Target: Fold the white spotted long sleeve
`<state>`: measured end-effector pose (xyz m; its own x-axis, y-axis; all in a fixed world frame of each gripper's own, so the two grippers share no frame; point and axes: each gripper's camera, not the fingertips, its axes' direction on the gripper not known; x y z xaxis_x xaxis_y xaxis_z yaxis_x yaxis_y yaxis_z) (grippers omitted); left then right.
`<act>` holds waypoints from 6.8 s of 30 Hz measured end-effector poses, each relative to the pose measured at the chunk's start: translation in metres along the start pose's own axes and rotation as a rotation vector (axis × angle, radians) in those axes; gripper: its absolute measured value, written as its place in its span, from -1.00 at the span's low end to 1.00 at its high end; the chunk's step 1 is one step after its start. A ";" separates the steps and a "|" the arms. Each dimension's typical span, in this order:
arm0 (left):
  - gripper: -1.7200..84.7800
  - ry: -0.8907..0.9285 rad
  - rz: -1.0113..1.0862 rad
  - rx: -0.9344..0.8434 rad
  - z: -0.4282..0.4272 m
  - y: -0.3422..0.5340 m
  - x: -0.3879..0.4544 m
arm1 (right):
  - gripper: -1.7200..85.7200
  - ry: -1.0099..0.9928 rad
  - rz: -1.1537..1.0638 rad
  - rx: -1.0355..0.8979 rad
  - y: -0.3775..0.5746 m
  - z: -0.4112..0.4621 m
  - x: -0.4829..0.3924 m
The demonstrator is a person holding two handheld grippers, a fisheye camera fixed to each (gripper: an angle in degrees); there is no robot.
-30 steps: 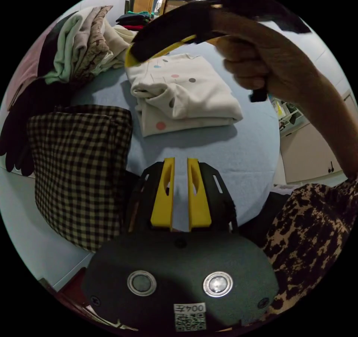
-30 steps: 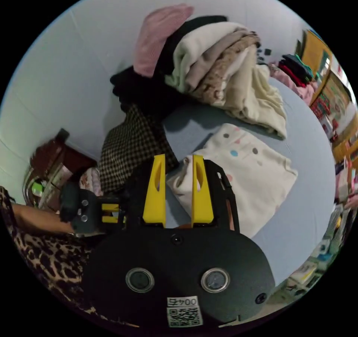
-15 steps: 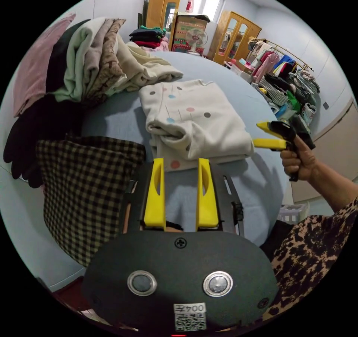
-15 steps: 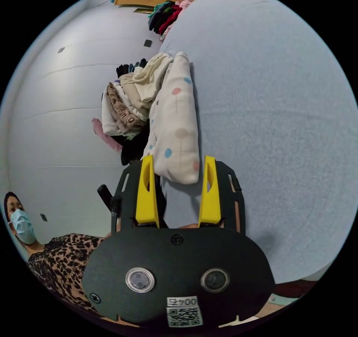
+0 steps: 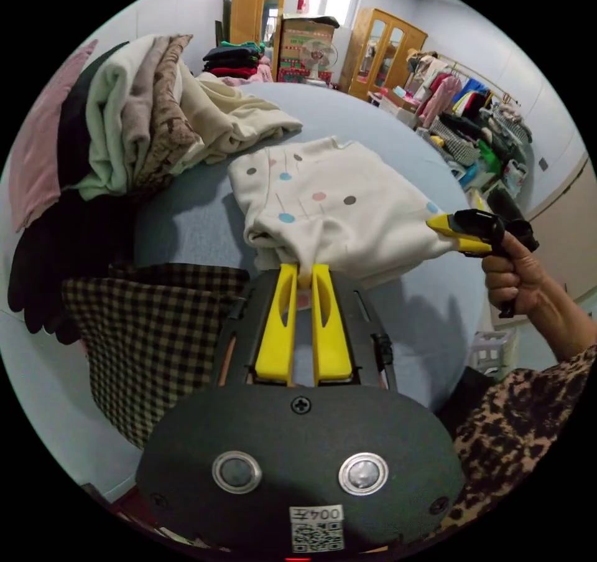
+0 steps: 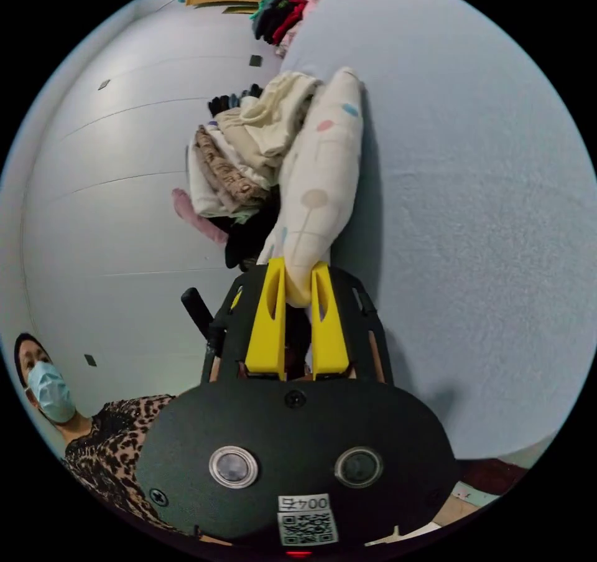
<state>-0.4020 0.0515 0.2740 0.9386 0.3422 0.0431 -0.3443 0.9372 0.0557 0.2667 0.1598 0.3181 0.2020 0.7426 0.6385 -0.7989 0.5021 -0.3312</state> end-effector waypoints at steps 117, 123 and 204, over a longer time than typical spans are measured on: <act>-0.89 0.153 0.103 0.064 0.027 0.076 0.061 | -0.73 0.630 -0.256 0.069 0.124 0.035 -0.021; -0.90 0.111 0.115 -0.124 0.093 0.096 0.058 | -0.74 0.712 -0.305 -0.020 0.117 0.059 -0.007; -0.73 1.104 -0.422 -0.242 0.157 0.091 0.140 | -0.73 0.255 -0.056 0.288 0.508 -0.009 0.139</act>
<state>-0.3052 0.1744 0.4413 0.5289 -0.2317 -0.8165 -0.1043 0.9370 -0.3334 -0.1063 0.5224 0.2325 0.3554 0.8220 0.4449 -0.9016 0.4271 -0.0690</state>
